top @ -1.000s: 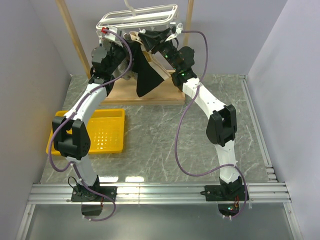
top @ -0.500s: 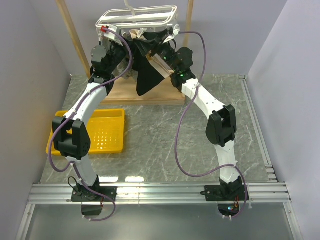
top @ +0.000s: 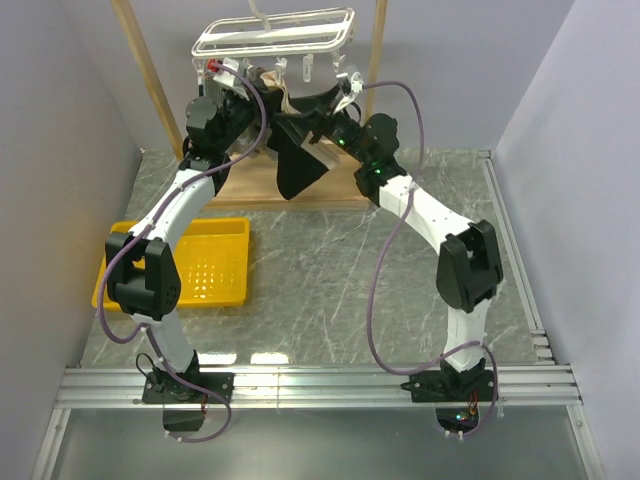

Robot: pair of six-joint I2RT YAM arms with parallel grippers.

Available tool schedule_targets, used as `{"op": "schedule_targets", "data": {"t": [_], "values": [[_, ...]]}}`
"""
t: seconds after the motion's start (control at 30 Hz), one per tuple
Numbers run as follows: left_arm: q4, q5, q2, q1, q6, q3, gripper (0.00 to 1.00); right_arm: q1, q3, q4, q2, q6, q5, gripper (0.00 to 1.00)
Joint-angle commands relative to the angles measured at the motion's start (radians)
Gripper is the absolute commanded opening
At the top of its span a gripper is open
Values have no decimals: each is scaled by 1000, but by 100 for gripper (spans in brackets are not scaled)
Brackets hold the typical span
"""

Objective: Clip the underwear to the hanger

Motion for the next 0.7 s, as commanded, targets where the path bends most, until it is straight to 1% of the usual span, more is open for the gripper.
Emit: {"op": "schedule_targets", "data": {"t": [0.0,0.13,0.23,0.27,0.53,0.67], "values": [[13,16,-64,2,14,-23,22,-11,-78,73,-129,-7,-78,71],[6,16,-70,2,18,-34,26,-38,-199,70,-212,-15,-111,71],[1,18,-72,3,14,-39,32,-71,-255,58,-249,-12,-128,71],[-4,20,-73,3,14,-39,35,-80,-265,58,-255,-4,-128,71],[-37,15,-99,6,33,-69,43,-202,-290,56,-257,31,-121,70],[-68,16,-121,8,41,-92,49,-230,-278,67,-240,14,-109,68]]}}
